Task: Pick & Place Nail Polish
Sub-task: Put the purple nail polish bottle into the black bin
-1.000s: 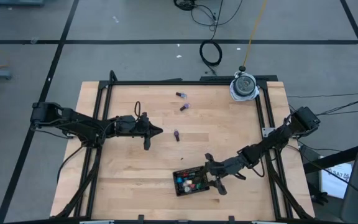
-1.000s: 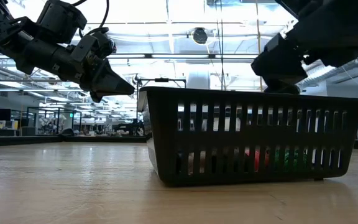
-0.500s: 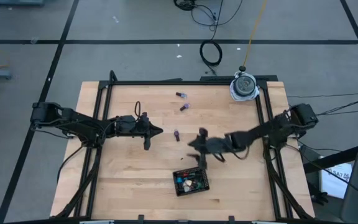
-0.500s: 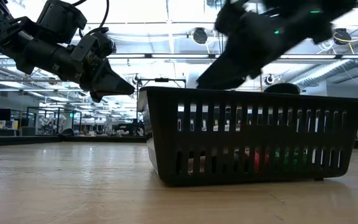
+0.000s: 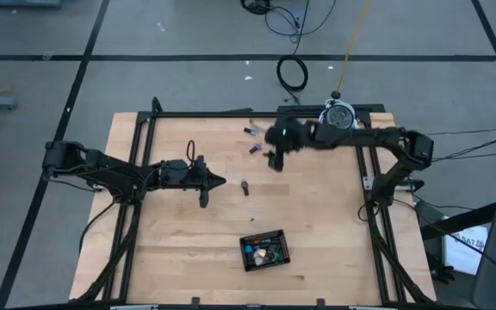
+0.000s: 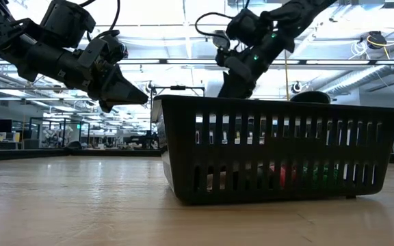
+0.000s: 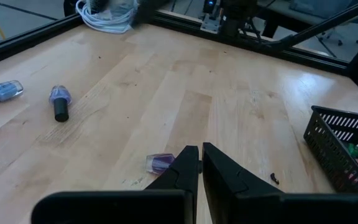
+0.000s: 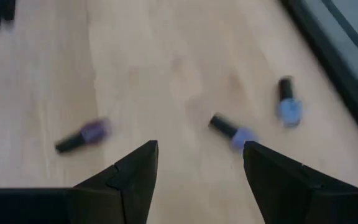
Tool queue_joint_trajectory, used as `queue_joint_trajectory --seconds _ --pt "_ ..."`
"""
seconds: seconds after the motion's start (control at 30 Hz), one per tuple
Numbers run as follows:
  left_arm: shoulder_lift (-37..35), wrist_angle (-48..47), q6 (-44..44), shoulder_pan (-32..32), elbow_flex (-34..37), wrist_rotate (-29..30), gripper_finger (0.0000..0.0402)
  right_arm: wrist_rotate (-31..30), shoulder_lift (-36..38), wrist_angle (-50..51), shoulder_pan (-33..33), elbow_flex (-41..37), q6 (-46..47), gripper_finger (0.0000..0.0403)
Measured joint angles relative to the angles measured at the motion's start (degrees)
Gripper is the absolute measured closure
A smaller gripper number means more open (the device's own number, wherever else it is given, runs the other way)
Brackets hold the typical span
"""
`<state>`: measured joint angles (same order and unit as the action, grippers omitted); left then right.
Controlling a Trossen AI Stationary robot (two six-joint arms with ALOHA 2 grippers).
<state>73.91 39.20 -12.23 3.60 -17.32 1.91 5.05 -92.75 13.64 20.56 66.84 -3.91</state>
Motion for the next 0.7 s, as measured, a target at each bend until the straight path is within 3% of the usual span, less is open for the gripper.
queue_joint_trajectory --seconds 0.17,0.43,0.7 --pt "0.0 0.0 0.0 0.0 0.0 0.0 0.0382 8.57 -0.45 0.26 6.58 3.82 -4.11 0.0163" --pt "0.0 -0.02 0.0 0.01 0.0 -0.01 0.0382 8.72 -2.4 1.56 7.21 3.15 -6.64 0.0166" --pt "0.0 0.02 0.0 0.0 0.0 0.0 0.0382 8.7 -5.98 -13.68 7.1 -0.56 -10.49 0.0177"
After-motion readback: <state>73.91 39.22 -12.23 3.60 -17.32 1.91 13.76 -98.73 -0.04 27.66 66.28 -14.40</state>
